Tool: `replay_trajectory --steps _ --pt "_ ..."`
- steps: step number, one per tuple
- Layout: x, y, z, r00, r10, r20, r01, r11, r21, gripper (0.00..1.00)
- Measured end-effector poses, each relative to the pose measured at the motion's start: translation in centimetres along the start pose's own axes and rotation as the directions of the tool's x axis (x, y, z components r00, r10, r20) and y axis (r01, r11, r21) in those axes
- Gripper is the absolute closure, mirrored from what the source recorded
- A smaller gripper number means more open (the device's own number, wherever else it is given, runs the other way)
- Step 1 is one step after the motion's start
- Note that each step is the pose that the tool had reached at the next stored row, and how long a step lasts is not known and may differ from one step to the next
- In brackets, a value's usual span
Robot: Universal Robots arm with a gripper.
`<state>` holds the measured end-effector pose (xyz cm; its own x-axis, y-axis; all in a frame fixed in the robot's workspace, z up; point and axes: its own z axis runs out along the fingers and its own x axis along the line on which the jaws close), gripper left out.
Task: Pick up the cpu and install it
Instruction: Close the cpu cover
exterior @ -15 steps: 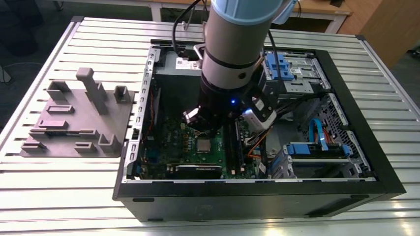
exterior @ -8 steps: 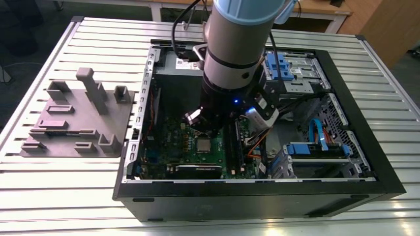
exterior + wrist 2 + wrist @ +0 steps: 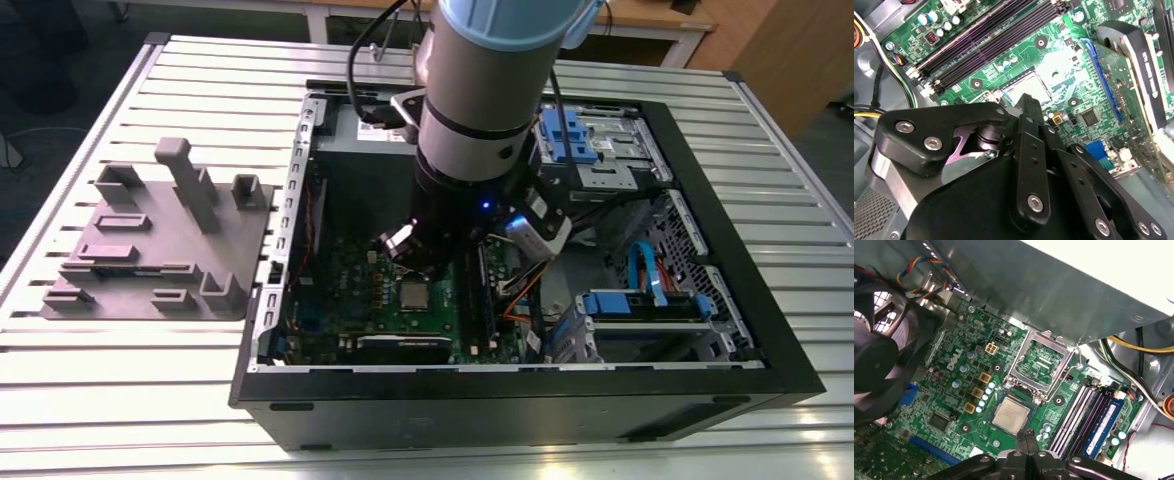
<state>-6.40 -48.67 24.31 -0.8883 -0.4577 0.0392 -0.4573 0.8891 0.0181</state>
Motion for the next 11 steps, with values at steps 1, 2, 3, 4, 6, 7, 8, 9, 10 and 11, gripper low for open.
replay_trajectory --steps 1,2,3,4,6,7,8,9,10,11 --pt "-0.02 -0.01 0.00 1.0000 -0.007 -0.0001 0.007 1.0000 0.0002 0.90" --pt "-0.05 -0.03 0.00 0.9999 -0.014 -0.0003 0.014 0.9999 0.0006 0.90" --pt "-0.07 -0.04 0.00 0.9998 -0.020 -0.0004 0.020 0.9998 0.0008 0.90" --pt "-0.09 -0.05 0.00 0.9996 -0.027 -0.0005 0.027 0.9996 0.0011 0.90" --pt "-0.14 -0.07 -0.01 0.9991 -0.041 -0.0008 0.041 0.9991 0.0016 0.90" --pt "-0.16 -0.08 -0.01 0.9988 -0.048 -0.0009 0.048 0.9988 0.0019 0.90" --pt "-0.18 -0.10 -0.01 0.9985 -0.055 -0.0010 0.055 0.9985 0.0022 0.90" --pt "-0.20 -0.11 -0.01 0.9981 -0.062 -0.0012 0.062 0.9981 0.0024 0.90" --pt "-0.22 -0.11 -0.01 0.9976 -0.069 -0.0013 0.069 0.9976 0.0026 0.90" --pt "-0.24 -0.13 -0.01 0.9971 -0.076 -0.0015 0.076 0.9971 0.0029 0.90"
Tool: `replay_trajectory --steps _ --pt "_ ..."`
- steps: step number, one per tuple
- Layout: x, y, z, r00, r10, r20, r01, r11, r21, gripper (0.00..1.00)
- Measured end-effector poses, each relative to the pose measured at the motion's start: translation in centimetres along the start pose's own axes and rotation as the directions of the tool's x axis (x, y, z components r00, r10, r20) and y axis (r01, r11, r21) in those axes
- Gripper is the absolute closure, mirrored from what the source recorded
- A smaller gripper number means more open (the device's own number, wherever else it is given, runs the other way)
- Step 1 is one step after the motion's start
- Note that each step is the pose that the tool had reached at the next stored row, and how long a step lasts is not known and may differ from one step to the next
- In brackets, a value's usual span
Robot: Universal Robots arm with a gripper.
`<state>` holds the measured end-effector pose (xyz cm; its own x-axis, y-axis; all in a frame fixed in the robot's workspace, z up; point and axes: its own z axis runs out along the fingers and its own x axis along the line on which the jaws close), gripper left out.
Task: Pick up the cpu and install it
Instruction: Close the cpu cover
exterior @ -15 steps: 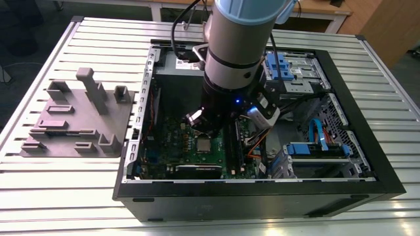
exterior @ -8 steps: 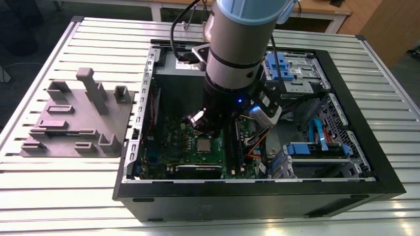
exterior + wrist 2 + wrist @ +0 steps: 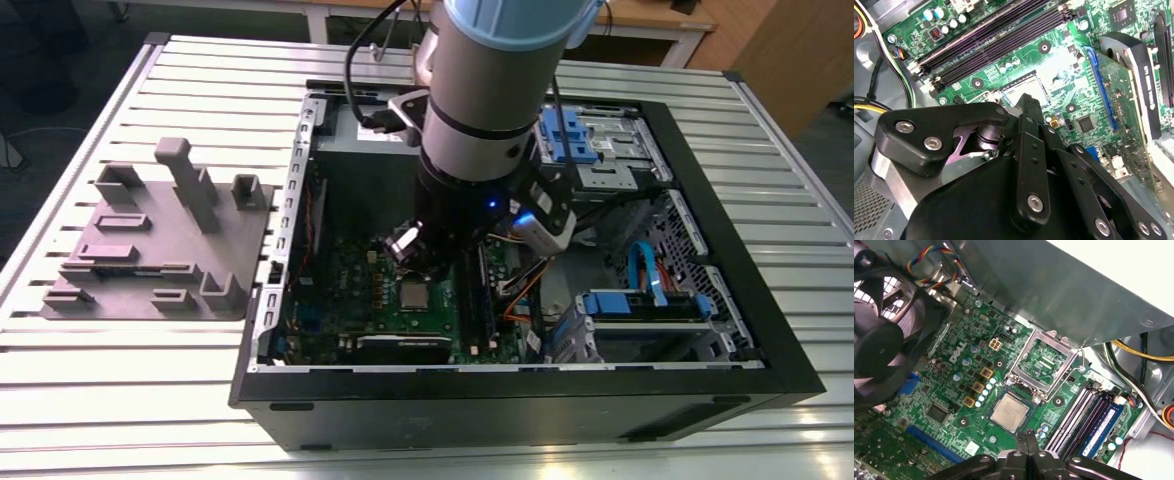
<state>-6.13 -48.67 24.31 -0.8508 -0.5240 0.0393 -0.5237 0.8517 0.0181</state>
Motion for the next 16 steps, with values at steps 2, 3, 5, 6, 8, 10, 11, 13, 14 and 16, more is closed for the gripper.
replay_trajectory --steps 2,3,5,6,8,10,11,13,14,16 --pt "-0.03 -0.02 0.00 0.9999 -0.013 -0.0002 0.013 0.9999 0.0005 0.90" --pt "-0.05 -0.03 0.00 0.9998 -0.019 -0.0003 0.019 0.9998 0.0008 0.90" --pt "-0.08 -0.05 0.00 0.9995 -0.032 -0.0005 0.032 0.9995 0.0013 0.90" --pt "-0.10 -0.06 0.00 0.9993 -0.038 -0.0007 0.038 0.9993 0.0015 0.90" --pt "-0.13 -0.08 0.00 0.9987 -0.051 -0.0009 0.051 0.9987 0.0020 0.90" --pt "-0.15 -0.09 -0.01 0.9980 -0.063 -0.0012 0.063 0.9980 0.0025 0.90" --pt "-0.17 -0.10 0.00 0.9976 -0.069 -0.0013 0.069 0.9976 0.0026 0.90" --pt "-0.19 -0.11 -0.01 0.9967 -0.081 -0.0015 0.081 0.9967 0.0031 0.90" --pt "-0.20 -0.12 -0.01 0.9962 -0.087 -0.0016 0.087 0.9962 0.0033 0.90" --pt "-0.22 -0.13 -0.01 0.9952 -0.098 -0.0019 0.098 0.9952 0.0038 0.90"
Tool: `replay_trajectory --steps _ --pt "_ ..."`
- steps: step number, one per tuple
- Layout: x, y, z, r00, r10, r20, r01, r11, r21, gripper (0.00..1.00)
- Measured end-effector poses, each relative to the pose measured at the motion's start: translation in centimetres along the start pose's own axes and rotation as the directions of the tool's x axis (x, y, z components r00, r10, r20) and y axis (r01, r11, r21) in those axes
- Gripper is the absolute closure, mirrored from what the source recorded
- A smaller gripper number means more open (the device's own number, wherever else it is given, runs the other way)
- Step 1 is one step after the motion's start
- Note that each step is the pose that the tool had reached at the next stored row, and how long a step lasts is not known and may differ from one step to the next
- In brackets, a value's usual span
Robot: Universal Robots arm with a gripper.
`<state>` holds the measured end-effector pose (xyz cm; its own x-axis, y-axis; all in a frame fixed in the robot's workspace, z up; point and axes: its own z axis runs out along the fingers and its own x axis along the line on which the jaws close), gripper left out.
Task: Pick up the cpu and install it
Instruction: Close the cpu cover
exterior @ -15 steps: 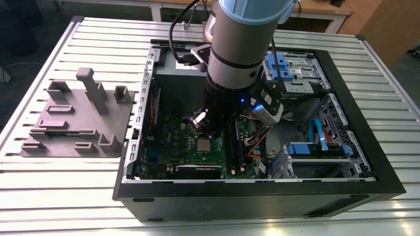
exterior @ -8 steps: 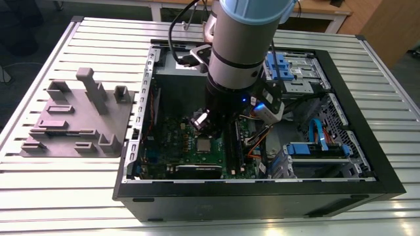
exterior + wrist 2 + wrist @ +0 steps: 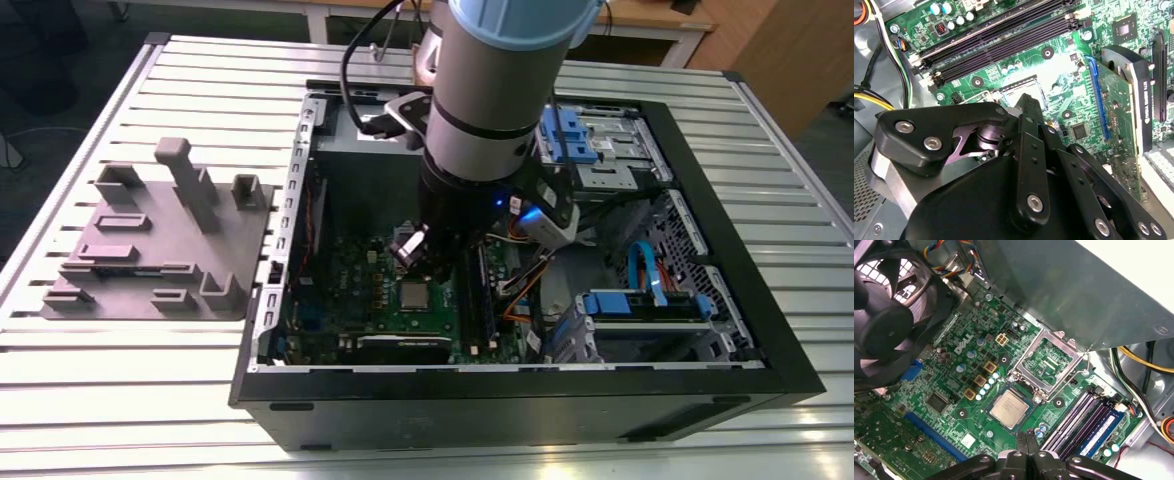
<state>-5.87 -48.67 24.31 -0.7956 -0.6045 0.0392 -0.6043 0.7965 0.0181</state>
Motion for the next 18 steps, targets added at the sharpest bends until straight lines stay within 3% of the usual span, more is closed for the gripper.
replay_trajectory --steps 11,18 --pt "-0.07 -0.05 0.00 0.9987 -0.052 -0.0010 0.052 0.9987 0.0020 0.90" --pt "-0.08 -0.05 0.00 0.9984 -0.057 -0.0011 0.057 0.9984 0.0022 0.90"
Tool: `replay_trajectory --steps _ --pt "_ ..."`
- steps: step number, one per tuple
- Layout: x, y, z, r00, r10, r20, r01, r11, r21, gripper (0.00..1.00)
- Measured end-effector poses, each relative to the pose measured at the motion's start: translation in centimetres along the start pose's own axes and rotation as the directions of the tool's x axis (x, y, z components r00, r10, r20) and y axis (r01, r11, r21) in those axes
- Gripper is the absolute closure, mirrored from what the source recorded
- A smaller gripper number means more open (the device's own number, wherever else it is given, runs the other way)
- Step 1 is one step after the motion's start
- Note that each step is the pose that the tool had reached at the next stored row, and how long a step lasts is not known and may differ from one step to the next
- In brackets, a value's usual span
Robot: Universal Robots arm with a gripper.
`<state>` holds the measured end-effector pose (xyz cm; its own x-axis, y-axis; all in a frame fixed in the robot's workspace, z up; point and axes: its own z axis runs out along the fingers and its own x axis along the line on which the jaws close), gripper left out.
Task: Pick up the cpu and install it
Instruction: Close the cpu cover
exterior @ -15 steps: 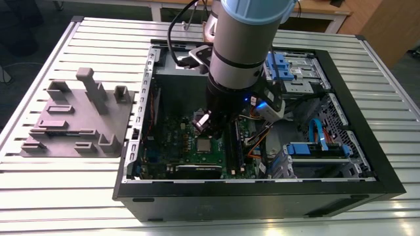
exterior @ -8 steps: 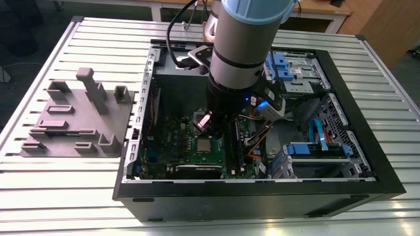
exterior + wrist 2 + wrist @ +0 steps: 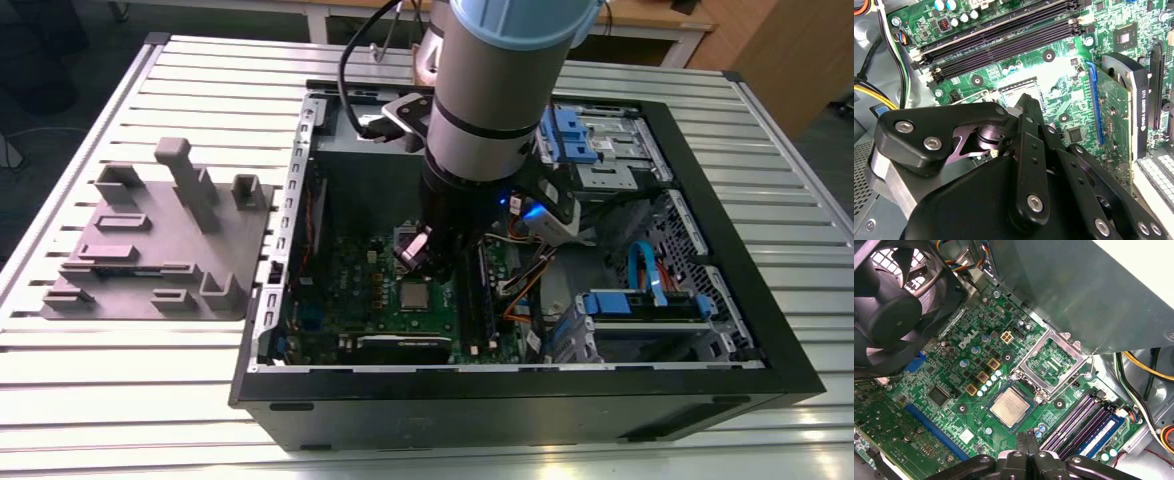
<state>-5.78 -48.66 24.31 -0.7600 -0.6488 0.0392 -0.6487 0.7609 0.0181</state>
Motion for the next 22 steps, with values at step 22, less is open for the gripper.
replay_trajectory --steps 22 --pt "-0.48 -0.42 -0.97 0.9972 -0.074 -0.0017 0.074 0.9972 0.0018 0.90"
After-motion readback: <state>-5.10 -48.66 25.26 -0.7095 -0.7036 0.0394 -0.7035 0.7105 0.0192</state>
